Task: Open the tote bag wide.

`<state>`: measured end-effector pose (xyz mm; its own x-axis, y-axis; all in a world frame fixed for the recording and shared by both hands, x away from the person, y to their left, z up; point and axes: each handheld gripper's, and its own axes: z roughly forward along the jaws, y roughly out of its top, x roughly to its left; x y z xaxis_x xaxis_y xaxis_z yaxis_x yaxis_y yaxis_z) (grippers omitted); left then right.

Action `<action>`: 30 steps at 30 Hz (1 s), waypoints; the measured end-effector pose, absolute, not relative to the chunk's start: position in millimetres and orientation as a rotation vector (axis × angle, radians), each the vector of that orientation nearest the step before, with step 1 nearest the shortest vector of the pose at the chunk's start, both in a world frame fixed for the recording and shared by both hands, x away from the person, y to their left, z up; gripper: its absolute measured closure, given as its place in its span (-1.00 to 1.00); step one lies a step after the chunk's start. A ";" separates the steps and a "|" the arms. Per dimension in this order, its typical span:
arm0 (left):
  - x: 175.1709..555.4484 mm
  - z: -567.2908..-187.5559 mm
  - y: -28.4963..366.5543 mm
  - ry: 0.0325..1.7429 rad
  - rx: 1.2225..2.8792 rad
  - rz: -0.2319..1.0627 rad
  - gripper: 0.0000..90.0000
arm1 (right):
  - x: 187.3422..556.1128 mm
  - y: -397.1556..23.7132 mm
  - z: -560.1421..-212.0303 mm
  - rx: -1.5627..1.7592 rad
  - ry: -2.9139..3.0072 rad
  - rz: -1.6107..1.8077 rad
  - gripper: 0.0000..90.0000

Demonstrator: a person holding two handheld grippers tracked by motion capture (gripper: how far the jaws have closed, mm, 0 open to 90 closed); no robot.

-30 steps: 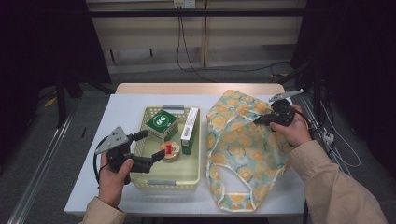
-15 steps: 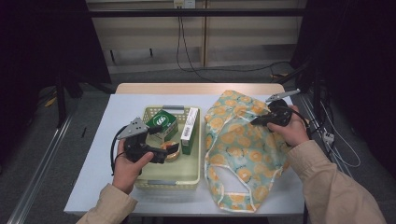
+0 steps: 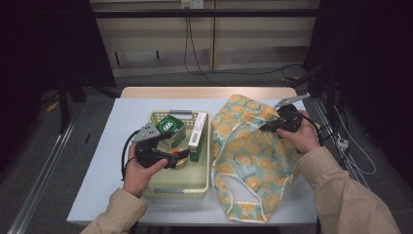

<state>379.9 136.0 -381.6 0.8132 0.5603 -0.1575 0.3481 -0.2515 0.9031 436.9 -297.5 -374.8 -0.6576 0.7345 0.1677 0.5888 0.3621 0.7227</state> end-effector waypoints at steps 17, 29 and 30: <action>392.4 -407.0 130.1 0.761 2.019 0.238 -0.91 | 434.9 -296.0 -374.6 1.177 2.446 1.176 0.99; 401.1 -417.9 119.8 0.827 2.180 0.223 -0.86 | 435.0 -293.3 -375.1 1.168 2.453 1.177 0.99; 402.0 -419.1 119.1 0.831 2.194 0.225 -0.85 | 434.9 -293.3 -375.0 1.166 2.454 1.176 0.99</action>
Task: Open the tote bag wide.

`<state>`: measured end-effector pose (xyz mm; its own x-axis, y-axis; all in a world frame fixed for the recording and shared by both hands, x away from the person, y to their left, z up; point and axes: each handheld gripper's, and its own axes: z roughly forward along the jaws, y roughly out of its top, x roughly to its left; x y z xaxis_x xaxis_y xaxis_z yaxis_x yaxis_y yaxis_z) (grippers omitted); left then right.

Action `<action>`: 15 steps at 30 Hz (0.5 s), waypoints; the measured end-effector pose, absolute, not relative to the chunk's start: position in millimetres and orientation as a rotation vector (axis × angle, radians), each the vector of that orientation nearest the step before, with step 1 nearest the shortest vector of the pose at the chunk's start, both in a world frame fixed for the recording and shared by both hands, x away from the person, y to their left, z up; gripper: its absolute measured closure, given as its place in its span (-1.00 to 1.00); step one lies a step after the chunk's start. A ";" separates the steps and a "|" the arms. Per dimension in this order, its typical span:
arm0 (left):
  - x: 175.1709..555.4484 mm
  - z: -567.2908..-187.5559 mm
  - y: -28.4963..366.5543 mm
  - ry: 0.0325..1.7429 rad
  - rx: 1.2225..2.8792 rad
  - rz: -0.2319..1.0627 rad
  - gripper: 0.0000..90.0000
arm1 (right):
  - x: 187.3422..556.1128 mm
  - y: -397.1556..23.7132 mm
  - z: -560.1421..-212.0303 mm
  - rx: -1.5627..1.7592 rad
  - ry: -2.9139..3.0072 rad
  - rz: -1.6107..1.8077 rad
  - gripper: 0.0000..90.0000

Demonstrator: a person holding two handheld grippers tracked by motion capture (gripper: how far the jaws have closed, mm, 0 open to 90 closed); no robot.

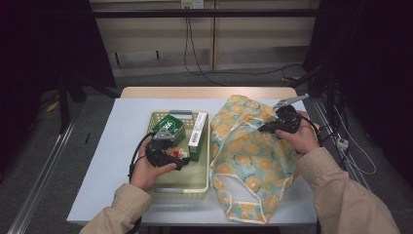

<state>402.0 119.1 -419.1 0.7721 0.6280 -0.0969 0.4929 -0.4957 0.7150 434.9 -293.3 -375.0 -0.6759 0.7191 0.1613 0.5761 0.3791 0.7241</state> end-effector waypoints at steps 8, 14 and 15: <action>404.3 -425.0 118.6 0.850 2.227 0.185 -0.83 | 434.3 -295.2 -374.5 1.164 2.457 1.183 0.99; 405.4 -426.5 118.9 0.860 2.249 0.207 -0.82 | 433.9 -293.8 -376.0 1.156 2.468 1.181 0.99; 405.5 -427.3 118.4 0.866 2.254 0.204 -0.81 | 433.8 -293.6 -376.3 1.157 2.469 1.184 0.99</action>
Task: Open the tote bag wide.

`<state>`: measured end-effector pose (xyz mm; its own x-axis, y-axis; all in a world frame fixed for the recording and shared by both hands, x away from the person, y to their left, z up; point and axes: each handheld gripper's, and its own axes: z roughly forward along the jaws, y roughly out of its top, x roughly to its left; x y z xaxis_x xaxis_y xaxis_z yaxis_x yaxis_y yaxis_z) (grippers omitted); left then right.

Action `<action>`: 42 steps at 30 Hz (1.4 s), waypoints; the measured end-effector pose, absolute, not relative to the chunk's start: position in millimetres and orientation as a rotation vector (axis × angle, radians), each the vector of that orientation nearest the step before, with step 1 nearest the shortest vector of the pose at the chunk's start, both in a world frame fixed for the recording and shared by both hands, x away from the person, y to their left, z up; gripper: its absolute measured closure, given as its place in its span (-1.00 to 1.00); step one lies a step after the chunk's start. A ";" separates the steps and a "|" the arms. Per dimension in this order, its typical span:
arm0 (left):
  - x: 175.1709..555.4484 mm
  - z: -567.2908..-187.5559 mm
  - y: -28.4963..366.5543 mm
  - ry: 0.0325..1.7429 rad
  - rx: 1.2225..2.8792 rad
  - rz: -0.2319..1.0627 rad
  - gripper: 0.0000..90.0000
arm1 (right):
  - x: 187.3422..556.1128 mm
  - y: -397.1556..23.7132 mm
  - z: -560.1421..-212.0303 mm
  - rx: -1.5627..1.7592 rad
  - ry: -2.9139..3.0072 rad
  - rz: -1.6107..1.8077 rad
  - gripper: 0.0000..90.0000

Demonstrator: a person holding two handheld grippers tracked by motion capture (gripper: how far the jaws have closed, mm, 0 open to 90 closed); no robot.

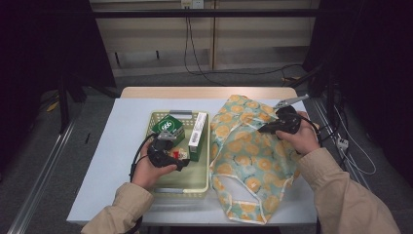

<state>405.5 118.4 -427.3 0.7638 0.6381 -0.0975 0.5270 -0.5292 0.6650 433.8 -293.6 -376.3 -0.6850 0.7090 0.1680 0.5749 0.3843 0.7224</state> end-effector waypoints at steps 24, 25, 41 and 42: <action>402.4 -429.6 120.9 1.005 2.311 0.222 -0.82 | 431.8 -294.0 -375.9 1.139 2.480 1.188 0.99; 403.2 -429.7 120.9 1.005 2.317 0.223 -0.82 | 431.7 -294.5 -375.6 1.140 2.480 1.188 0.99; 410.1 -436.1 111.4 0.998 2.380 0.196 -0.55 | 432.6 -297.5 -378.9 1.151 2.477 1.208 0.99; 409.7 -435.9 111.4 0.996 2.383 0.187 -0.55 | 432.7 -297.3 -379.5 1.154 2.477 1.207 0.99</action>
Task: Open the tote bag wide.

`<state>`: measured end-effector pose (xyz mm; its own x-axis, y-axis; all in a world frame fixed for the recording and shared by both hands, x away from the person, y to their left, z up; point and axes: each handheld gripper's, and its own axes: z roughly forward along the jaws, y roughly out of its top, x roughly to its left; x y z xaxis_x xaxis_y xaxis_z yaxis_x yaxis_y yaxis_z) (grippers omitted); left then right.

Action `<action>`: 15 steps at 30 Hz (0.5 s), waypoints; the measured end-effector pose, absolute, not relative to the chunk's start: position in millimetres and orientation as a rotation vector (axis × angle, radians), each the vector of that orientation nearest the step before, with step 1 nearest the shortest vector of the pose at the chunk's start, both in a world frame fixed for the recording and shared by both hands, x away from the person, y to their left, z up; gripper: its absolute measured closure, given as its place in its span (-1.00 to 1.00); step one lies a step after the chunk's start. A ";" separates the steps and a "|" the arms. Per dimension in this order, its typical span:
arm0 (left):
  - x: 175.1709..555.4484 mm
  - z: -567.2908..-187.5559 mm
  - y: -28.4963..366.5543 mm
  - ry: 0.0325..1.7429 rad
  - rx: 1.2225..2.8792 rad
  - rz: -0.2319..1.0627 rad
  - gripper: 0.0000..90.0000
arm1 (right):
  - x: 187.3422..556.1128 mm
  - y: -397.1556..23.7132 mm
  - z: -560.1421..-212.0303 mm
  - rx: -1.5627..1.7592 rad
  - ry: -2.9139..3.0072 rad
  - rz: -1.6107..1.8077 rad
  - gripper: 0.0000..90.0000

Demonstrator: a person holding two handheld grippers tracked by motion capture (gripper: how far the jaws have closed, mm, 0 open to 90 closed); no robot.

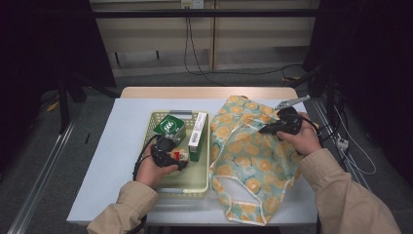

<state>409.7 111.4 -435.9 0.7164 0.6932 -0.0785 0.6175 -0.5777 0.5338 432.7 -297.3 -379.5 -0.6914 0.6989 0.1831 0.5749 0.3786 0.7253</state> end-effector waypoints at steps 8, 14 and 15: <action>406.8 -425.3 110.3 0.952 2.353 0.148 -0.55 | 433.0 -296.9 -383.5 1.163 2.481 1.198 0.99; 406.7 -407.8 111.3 0.922 2.332 0.138 -0.55 | 431.9 -296.9 -383.3 1.170 2.478 1.197 0.99; 406.4 -405.0 112.1 0.926 2.322 0.128 -0.55 | 431.8 -296.7 -383.5 1.168 2.479 1.197 0.99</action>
